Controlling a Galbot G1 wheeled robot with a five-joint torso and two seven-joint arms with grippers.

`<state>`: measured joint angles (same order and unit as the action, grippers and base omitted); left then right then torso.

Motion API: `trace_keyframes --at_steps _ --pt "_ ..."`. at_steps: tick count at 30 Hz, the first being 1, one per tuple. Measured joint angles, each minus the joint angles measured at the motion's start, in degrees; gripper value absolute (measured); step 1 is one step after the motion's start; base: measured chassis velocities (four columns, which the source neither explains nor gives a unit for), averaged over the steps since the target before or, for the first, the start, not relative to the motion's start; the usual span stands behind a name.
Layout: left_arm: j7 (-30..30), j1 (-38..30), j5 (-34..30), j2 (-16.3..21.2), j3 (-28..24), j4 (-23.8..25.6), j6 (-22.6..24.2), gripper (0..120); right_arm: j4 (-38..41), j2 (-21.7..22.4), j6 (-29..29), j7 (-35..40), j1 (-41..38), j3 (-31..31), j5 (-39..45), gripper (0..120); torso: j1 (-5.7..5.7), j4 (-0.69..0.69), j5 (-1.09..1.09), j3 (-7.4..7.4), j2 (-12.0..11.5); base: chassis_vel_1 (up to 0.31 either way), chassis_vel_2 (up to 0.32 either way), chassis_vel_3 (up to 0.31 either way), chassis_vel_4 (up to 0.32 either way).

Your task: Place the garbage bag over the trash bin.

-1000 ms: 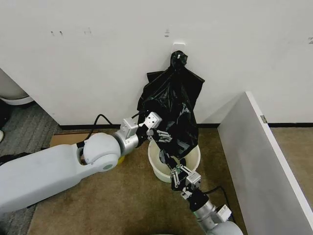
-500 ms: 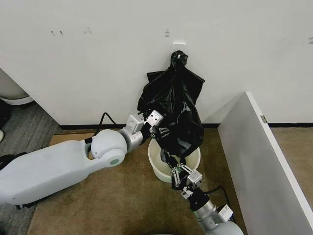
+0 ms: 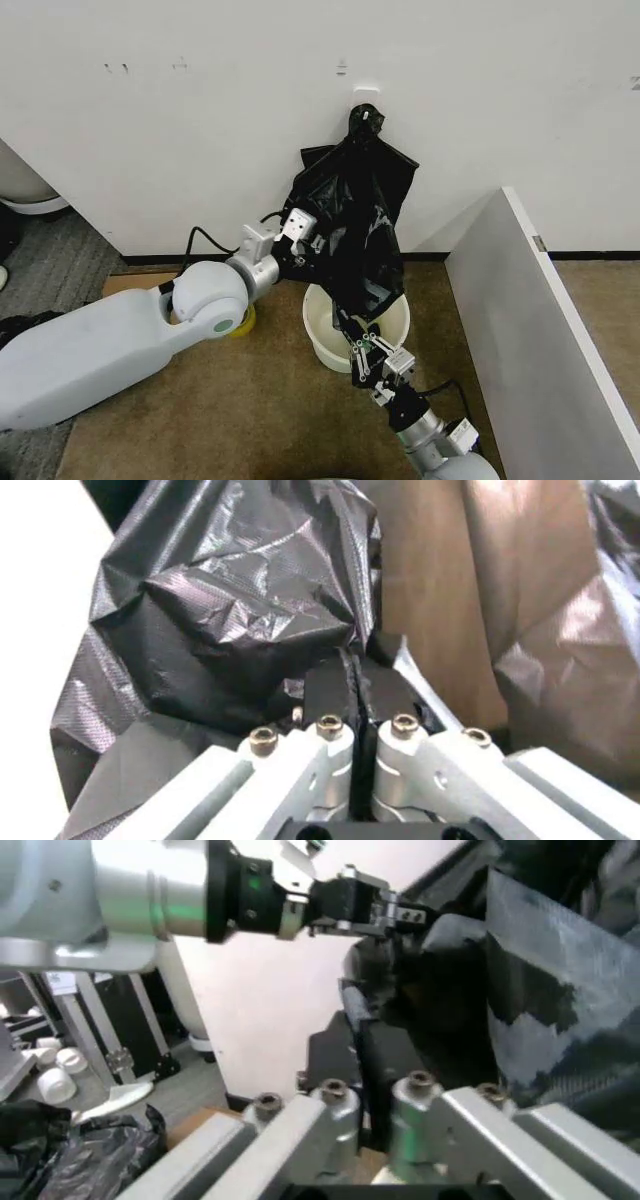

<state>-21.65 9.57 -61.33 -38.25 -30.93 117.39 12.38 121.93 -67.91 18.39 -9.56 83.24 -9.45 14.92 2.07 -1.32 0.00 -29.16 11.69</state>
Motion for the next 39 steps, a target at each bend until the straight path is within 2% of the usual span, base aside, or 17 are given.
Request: trace_keyframes --at_steps 1,8,10,15,16,23,24,27,30,32,39 --pt "0.00 0.00 0.00 0.00 0.00 0.00 0.00 0 0.00 0.00 0.00 0.00 0.00 0.00 0.00 1 0.00 0.00 0.00 0.00 0.00 0.000 0.000 0.000 0.000" --pt "-0.83 5.37 2.22 -0.39 3.04 0.00 -2.18 0 4.00 1.40 -0.51 -0.65 3.18 -0.15 -4.31 31 0.00 0.00 0.00 0.00 0.00 0.000 0.000 0.000 0.000" --pt "-0.86 5.54 2.32 -0.46 3.12 -0.07 -2.22 0 4.16 1.52 -0.56 -0.59 3.40 -0.21 -4.60 32 0.00 0.00 0.00 0.00 0.00 0.000 0.000 0.000 0.000" --pt "-0.92 7.31 3.21 -1.04 4.15 -0.48 -3.08 0 7.71 3.25 -1.57 1.50 5.35 -1.42 -4.68 55 0.00 -0.01 0.00 0.00 0.00 0.000 0.000 0.000 0.000" --pt "-0.92 7.31 3.21 -1.04 4.15 -0.48 -3.08 0 7.71 3.25 -1.57 1.50 5.35 -1.42 -4.68 55 0.00 -0.01 0.00 0.00 0.00 0.000 0.000 0.000 0.000" --pt "-0.87 8.03 3.27 -0.78 4.25 0.40 -3.94 0 7.16 3.66 -5.44 4.91 1.60 -0.57 -2.03 85 0.00 0.00 0.01 0.00 0.01 0.000 0.000 0.000 0.000" --pt "-0.87 8.03 3.27 -0.78 4.25 0.40 -3.94 0 7.16 3.66 -5.44 4.91 1.60 -0.57 -2.03 85 0.00 0.00 0.01 0.00 0.01 0.000 0.000 0.000 0.000" --pt "-0.78 7.99 3.27 -0.50 3.98 0.56 -4.02 0 5.18 3.89 -6.51 4.88 -0.39 1.46 -1.22 97 0.00 0.01 0.00 0.00 0.01 0.000 0.000 0.000 0.000" --pt "-0.71 7.76 3.27 -0.50 3.77 0.60 -4.03 0 3.34 4.15 -6.73 4.86 -1.89 2.39 -1.14 99 0.00 0.00 0.00 0.00 0.01 0.000 0.000 0.000 0.000" --pt "-0.52 7.70 3.34 -0.06 3.68 0.79 -4.04 0 -0.93 4.79 -6.65 5.28 -5.56 2.99 -1.41 100 0.00 0.00 0.01 0.00 0.01 0.000 0.000 0.000 0.000" --pt "-0.05 8.95 4.11 0.33 3.77 0.83 -4.35 0 -4.03 4.77 -7.39 6.79 -10.63 4.60 0.08 100 0.00 0.00 0.00 0.00 0.01 0.000 0.000 0.000 0.000"
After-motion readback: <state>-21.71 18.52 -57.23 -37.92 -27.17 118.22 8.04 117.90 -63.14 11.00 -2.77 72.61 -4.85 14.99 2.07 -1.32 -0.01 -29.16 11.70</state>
